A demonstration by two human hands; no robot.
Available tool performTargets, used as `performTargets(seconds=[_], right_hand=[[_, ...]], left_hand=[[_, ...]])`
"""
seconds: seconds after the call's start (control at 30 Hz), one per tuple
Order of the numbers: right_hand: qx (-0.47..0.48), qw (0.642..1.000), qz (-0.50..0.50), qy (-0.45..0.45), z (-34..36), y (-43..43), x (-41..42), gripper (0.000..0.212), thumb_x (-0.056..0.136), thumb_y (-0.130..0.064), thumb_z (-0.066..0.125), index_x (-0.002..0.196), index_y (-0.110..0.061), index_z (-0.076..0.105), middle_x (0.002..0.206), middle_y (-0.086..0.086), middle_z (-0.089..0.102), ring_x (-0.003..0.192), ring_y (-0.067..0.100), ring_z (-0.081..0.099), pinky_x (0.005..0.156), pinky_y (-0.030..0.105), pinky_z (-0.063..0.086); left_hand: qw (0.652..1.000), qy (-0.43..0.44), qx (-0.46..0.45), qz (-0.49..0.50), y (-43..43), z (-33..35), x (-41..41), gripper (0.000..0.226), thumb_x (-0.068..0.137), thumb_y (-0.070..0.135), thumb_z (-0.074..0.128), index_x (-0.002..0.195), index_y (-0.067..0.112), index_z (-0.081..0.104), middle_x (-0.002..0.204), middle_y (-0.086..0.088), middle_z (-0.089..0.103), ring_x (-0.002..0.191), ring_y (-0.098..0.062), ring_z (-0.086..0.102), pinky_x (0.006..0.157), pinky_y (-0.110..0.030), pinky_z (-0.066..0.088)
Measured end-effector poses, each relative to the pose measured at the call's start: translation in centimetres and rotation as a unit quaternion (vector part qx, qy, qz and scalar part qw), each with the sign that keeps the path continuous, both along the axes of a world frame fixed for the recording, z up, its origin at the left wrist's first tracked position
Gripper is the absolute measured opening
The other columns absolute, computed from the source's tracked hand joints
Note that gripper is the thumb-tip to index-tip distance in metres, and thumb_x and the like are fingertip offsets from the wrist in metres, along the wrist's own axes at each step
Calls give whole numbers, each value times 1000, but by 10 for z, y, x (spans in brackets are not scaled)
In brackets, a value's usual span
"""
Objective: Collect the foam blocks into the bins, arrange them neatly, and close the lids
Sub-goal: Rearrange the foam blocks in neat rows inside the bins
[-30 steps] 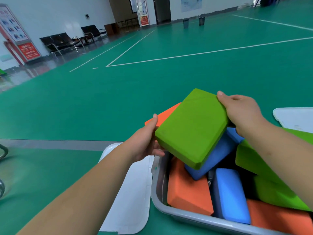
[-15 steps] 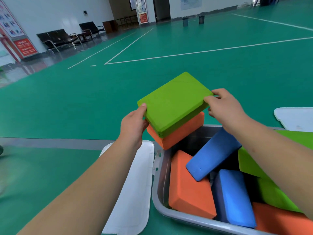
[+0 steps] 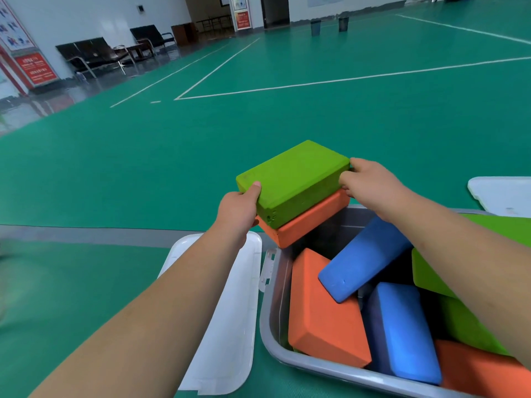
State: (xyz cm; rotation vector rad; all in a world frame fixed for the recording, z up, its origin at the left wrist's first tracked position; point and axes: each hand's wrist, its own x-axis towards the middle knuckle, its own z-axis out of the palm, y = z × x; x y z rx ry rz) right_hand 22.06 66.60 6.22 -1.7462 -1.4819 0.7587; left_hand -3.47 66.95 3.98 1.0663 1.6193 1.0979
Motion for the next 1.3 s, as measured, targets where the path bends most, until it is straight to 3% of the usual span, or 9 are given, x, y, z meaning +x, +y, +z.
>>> performTargets(seconds=[0.13, 0.3, 0.4, 0.5, 0.63, 0.77, 1.0, 1.1, 1.3], right_hand=[[13, 998, 7, -64, 0, -3, -1, 11, 89, -24, 51, 81, -18, 54, 78, 4, 62, 71, 24, 55, 60, 34, 36], [33, 995, -7, -99, -1, -6, 8, 35, 95, -28, 52, 124, -22, 70, 114, 0, 72, 98, 21, 65, 81, 29, 46], [57, 991, -3, -119, -1, -13, 13, 30, 96, -24, 53, 118, -25, 74, 79, -13, 63, 63, 5, 54, 59, 22, 37], [74, 988, -5, -135, 0, -21, 21, 25, 96, -22, 53, 105, -23, 77, 70, -18, 55, 59, -2, 44, 56, 18, 32], [66, 987, -16, -146, 6, -31, 37, 23, 96, -24, 55, 95, -23, 78, 71, -14, 61, 61, 2, 49, 55, 24, 33], [59, 987, -32, -146, 9, -38, 56, 22, 97, -24, 56, 96, -23, 78, 90, -8, 72, 76, 13, 58, 66, 28, 38], [17, 988, -50, -143, 7, -54, 83, 21, 95, -25, 57, 94, -21, 78, 95, -3, 75, 68, 7, 54, 62, 25, 38], [-11, 986, -45, -161, 6, -59, 90, 23, 97, -23, 57, 96, -16, 79, 100, 0, 74, 86, 19, 61, 72, 28, 41], [-58, 975, -47, -209, 3, -61, 98, 23, 95, -25, 59, 94, -11, 78, 103, 11, 76, 96, 30, 67, 83, 35, 54]], left_hand=[[1000, -1, -15, -13, -1, 2, 0, 33, 99, 51, 63, 97, 18, 68, 107, -4, 73, 103, -28, 72, 91, -45, 60], [999, 1, -34, -21, -7, 10, 2, 31, 94, 45, 67, 99, 14, 66, 102, -1, 71, 100, -27, 74, 91, -45, 61], [998, 54, -10, -17, -5, 15, 2, 32, 88, 42, 66, 91, 10, 64, 91, -7, 61, 83, -28, 63, 79, -35, 54], [993, 121, 8, 12, -6, 28, 6, 33, 86, 41, 62, 85, 8, 56, 80, -3, 48, 70, -26, 48, 62, -31, 39], [976, 208, 61, 30, -1, 46, 14, 83, 74, 54, 53, 143, 9, 52, 146, -12, 54, 133, -35, 51, 111, -47, 44], [961, 226, 157, 10, -6, 58, 38, 62, 88, 41, 61, 142, 12, 53, 146, -9, 51, 138, -28, 45, 117, -41, 36], [901, 294, 282, -147, -32, 47, 95, 37, 92, 19, 64, 127, 11, 61, 128, -4, 62, 123, -20, 56, 111, -36, 41], [867, 304, 277, -281, -44, 34, 116, 30, 92, 17, 65, 122, 13, 65, 119, -1, 68, 110, -13, 63, 103, -36, 49], [783, 383, 274, -407, -59, 0, 149, 70, 91, 42, 72, 149, 12, 48, 141, -11, 56, 130, -22, 50, 114, -32, 36]])
